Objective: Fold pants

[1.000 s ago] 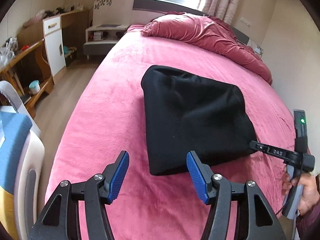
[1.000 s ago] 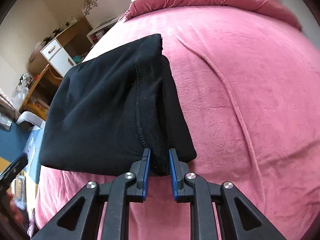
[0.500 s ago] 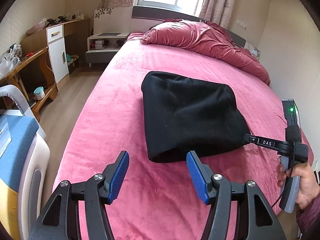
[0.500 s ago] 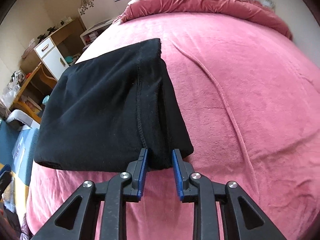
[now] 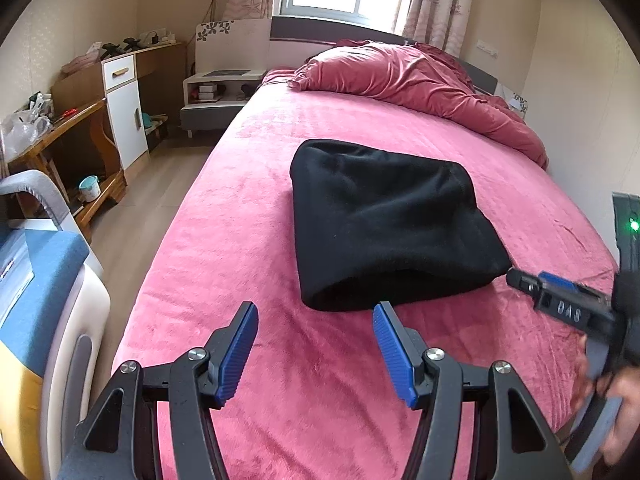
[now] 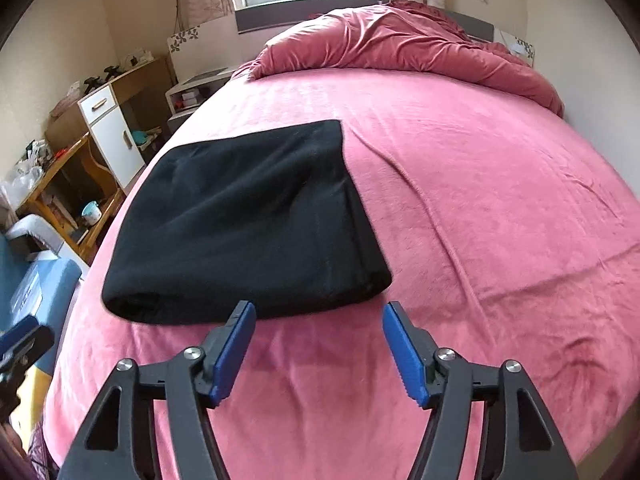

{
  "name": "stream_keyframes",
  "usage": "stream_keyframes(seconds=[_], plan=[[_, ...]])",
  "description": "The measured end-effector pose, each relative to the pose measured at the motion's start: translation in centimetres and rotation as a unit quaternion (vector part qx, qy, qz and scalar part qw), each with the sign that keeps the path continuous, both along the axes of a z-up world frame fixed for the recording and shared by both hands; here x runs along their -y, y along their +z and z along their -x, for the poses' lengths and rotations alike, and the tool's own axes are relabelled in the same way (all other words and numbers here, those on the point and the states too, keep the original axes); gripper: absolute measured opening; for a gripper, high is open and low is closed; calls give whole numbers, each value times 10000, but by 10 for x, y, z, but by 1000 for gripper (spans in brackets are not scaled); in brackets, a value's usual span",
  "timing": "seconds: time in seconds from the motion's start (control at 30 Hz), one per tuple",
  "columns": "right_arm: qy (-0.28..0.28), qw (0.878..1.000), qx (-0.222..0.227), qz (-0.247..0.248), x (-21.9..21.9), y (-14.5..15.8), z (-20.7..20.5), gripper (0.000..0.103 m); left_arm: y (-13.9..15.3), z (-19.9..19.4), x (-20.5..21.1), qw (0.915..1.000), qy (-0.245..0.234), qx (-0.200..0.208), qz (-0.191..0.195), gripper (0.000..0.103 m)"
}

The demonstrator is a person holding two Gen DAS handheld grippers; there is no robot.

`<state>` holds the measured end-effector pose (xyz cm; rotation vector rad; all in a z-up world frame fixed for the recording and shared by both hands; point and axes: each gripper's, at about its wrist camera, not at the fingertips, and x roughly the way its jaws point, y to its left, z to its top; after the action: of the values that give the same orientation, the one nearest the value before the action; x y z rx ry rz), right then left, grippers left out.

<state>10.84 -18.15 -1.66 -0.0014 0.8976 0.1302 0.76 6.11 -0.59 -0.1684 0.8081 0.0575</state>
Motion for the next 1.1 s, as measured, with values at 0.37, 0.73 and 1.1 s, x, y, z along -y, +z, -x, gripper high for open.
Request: stream_keyframes(seconds=[0.37, 0.73, 1.1], plan=[[-58, 9995, 142, 270, -36, -12, 47, 78, -8, 9, -2, 9998, 79, -17, -184, 62], [19, 9988, 300, 374, -43, -7, 52, 79, -2, 12, 3, 9995, 5, 205, -249, 62], [81, 9985, 346, 405, -47, -4, 54, 80, -4, 12, 5, 9991, 156, 139, -358, 62]])
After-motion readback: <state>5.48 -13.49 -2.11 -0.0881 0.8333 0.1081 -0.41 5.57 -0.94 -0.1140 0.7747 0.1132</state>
